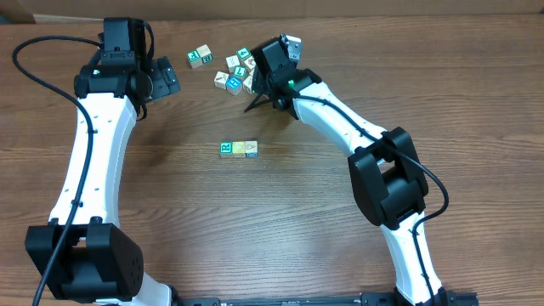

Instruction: Form a horizontal line

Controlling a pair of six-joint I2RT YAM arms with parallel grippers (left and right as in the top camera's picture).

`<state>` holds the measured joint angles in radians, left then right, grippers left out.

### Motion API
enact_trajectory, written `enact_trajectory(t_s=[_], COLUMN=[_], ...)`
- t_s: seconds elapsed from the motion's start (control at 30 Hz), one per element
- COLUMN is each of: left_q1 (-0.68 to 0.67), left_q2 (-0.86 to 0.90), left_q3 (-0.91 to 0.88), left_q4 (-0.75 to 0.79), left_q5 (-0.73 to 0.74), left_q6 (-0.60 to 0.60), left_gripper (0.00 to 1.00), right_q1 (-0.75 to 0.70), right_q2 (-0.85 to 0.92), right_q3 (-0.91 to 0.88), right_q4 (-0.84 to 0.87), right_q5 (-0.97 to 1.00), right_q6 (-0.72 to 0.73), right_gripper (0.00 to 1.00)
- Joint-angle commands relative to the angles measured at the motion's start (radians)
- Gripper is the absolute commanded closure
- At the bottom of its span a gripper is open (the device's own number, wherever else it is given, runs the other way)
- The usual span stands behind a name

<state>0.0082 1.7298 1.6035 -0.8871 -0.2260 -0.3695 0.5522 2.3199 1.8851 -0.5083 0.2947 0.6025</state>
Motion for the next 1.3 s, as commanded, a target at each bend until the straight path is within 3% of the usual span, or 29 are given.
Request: enact_trajectory(t_s=[0.0, 0.33, 0.5, 1.27], left_q1=[-0.002, -0.002, -0.002, -0.002], left_q2=[0.003, 0.003, 0.003, 0.003], left_q3=[0.002, 0.002, 0.002, 0.002], left_q4=[0.002, 0.002, 0.002, 0.002], left_q5=[-0.017, -0.017, -0.017, -0.017], left_q6=[0.004, 0.004, 0.004, 0.004], left_gripper=[0.01, 0.01, 0.0, 0.0], right_q1=[0.002, 0.002, 0.004, 0.005], right_q2=[0.0, 0.042, 0.068, 0.069], right_q3=[-0.034, -0.035, -0.035, -0.035], right_q4=[0.033, 0.032, 0.032, -0.013], right_q5=[0.024, 0.034, 0.034, 0.026], right_q6=[0.05, 0.109, 0.109, 0.131], right_gripper=[0.31, 0.37, 0.31, 0.3])
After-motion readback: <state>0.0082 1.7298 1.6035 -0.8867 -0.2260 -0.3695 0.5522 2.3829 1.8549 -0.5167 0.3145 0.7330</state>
